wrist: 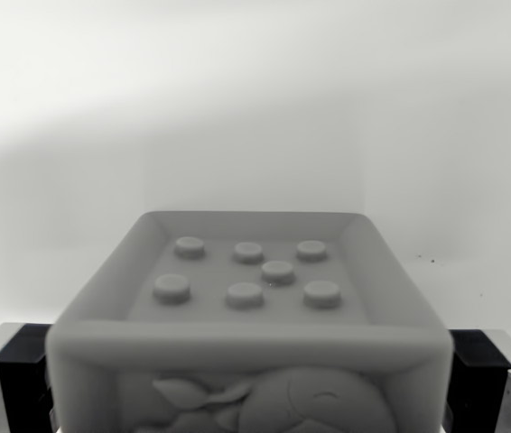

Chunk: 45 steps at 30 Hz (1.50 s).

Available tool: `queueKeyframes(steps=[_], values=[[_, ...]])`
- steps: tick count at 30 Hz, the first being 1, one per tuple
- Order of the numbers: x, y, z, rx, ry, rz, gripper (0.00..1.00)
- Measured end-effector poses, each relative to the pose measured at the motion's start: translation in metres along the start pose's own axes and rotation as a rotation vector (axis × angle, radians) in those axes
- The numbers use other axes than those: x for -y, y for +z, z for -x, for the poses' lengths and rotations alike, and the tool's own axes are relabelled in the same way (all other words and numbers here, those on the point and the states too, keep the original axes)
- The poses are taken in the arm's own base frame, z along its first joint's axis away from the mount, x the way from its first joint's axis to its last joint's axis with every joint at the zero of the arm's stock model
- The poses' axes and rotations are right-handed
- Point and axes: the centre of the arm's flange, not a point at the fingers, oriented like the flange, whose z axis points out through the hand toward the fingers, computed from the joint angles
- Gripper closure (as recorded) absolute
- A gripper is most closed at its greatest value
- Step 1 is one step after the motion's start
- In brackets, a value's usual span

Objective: Destack cube

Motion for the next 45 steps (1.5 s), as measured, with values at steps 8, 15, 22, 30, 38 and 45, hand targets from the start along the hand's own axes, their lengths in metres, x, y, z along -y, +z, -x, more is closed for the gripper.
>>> queueKeyframes(steps=[8, 15, 22, 30, 38, 45], values=[[0.000, 0.000, 0.000, 0.000, 0.000, 0.000, 0.00], [0.000, 0.000, 0.000, 0.000, 0.000, 0.000, 0.00], [0.001, -0.004, 0.000, -0.001, 0.000, -0.002, 0.00], [0.001, -0.020, 0.000, -0.002, 0.000, -0.004, 0.00], [0.001, -0.044, 0.000, -0.004, -0.001, -0.004, 0.00], [0.001, -0.068, 0.000, -0.005, -0.001, -0.005, 0.00]])
